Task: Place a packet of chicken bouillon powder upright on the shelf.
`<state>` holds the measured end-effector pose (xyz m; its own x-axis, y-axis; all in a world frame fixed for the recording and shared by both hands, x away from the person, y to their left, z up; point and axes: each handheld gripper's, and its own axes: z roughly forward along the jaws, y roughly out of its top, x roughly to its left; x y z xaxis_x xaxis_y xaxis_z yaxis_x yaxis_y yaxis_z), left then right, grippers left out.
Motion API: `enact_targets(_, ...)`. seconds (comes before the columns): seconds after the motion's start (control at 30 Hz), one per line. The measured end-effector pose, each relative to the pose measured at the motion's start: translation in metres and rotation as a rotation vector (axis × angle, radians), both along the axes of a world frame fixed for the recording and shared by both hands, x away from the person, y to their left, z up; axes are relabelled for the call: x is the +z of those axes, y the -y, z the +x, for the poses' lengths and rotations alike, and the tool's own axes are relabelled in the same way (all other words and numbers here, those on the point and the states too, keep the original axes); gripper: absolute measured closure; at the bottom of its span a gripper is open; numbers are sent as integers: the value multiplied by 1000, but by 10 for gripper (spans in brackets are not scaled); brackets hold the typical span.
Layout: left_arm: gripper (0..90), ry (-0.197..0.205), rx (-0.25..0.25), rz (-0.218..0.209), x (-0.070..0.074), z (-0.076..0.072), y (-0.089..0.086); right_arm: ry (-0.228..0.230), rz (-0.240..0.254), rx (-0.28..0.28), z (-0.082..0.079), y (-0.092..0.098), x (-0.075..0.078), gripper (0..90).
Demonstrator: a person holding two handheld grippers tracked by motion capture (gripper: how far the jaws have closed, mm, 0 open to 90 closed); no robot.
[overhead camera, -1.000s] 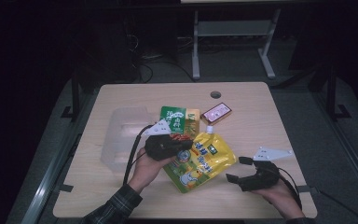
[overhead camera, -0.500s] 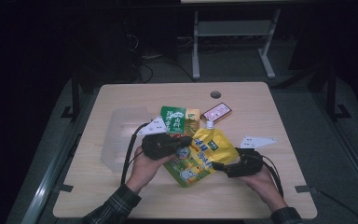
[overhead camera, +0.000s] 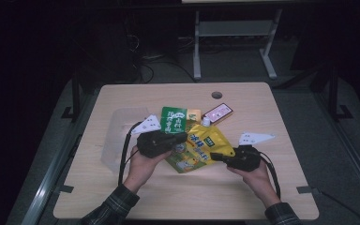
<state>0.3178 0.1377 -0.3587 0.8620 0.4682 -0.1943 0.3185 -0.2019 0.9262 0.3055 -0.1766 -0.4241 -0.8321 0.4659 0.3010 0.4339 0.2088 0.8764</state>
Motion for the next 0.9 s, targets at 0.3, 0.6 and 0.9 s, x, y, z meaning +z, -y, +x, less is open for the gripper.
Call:
enact_targets(0.3,890,-9,10,2,-4,2,-1,-2,-25,50,4,4,9,879)
enact_targets(0.6,838,11,37,61,-9,2,1,9,-44,84,1,13,22,883)
enact_targets(0.9,533,24,54,129,-5,-2,-5,15,-36,91,0,21,31,884)
